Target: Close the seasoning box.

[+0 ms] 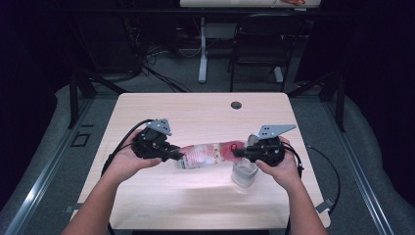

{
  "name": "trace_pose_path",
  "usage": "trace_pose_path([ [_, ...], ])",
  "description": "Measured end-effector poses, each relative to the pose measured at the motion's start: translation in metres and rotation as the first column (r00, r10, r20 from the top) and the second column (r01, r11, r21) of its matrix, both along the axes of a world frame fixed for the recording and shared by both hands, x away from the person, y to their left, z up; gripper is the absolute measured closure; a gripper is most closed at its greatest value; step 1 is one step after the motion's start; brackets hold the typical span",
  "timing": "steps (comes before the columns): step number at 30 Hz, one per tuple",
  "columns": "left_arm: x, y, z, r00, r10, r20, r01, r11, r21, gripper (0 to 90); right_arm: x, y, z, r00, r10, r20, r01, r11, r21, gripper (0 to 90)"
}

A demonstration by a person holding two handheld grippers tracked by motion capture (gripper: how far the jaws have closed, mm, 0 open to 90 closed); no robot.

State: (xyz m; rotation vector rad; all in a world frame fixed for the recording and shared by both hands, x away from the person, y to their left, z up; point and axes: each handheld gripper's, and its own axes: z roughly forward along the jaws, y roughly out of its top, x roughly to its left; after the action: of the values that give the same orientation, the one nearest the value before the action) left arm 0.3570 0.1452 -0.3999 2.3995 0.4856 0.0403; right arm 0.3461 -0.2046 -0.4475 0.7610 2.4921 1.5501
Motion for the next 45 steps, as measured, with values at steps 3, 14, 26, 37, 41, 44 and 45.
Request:
trace_pose_path([
  [3, 0.001, -0.001, 0.001, 1.0, -0.004, 0.0, 0.004, 1.0, 0.001, 76.6, 0.0, -0.001, 0.0, 1.0, -0.001, -0.003, 0.001, 1.0, 0.003, 89.1],
  [14, 0.002, -0.007, 0.012, 0.9999, -0.009, 0.008, 0.009, 0.9999, 0.008, 77.1, 0.001, -0.006, -0.001, 0.9999, -0.011, -0.011, 0.011, 0.9999, 0.002, 89.0],
  [26, 0.004, -0.012, 0.019, 0.9997, -0.018, 0.014, 0.017, 0.9997, 0.014, 77.7, 0.0, -0.009, -0.002, 0.9997, -0.018, -0.014, 0.018, 0.9998, 0.006, 89.0],
  [37, 0.006, -0.015, 0.024, 0.9995, -0.028, 0.014, 0.027, 0.9992, 0.028, 77.8, 0.001, -0.012, -0.002, 0.9996, -0.019, -0.018, 0.019, 0.9998, 0.009, 87.6],
  [41, 0.007, -0.016, 0.024, 0.9995, -0.029, 0.008, 0.029, 0.9992, 0.026, 77.8, 0.001, -0.013, -0.002, 0.9996, -0.023, -0.014, 0.023, 0.9997, 0.003, 85.7],
  [44, 0.007, -0.017, 0.025, 0.9995, -0.03, 0.009, 0.03, 0.9992, 0.026, 77.8, 0.001, -0.015, -0.002, 0.9994, -0.029, -0.016, 0.03, 0.9995, 0.006, 84.0],
  [45, 0.007, -0.018, 0.026, 0.9995, -0.031, 0.009, 0.031, 0.9991, 0.028, 77.8, 0.001, -0.016, -0.002, 0.9993, -0.033, -0.016, 0.033, 0.9994, 0.006, 83.3],
])
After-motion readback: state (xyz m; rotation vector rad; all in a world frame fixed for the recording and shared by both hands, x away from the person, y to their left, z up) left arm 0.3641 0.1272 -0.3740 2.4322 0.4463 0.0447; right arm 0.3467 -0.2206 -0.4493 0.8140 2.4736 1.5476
